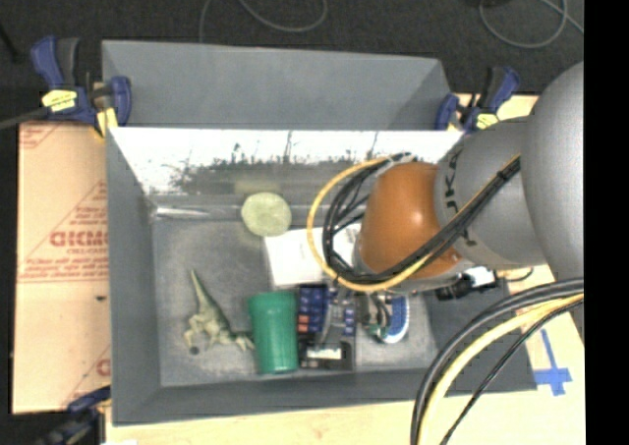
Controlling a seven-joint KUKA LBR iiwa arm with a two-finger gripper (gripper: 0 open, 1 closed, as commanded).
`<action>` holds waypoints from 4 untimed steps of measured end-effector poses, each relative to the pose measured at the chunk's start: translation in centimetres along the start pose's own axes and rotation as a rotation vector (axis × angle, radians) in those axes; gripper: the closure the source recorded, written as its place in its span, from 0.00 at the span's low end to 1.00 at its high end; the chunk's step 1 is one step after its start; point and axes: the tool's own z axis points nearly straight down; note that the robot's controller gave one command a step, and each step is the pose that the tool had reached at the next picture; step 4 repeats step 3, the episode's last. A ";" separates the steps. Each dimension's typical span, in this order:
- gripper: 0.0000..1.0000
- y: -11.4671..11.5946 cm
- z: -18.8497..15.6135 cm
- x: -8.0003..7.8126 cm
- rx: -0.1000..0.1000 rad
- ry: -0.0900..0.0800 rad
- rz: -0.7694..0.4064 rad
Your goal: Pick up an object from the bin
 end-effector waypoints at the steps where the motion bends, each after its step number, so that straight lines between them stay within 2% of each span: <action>1: 1.00 0.0 -0.5 0.0 0.001 0.003 0.000; 4: 1.00 0.0 -2.1 0.1 0.002 0.009 0.000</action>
Offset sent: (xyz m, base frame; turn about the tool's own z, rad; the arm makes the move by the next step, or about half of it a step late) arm -0.0002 0.0000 0.0211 0.0000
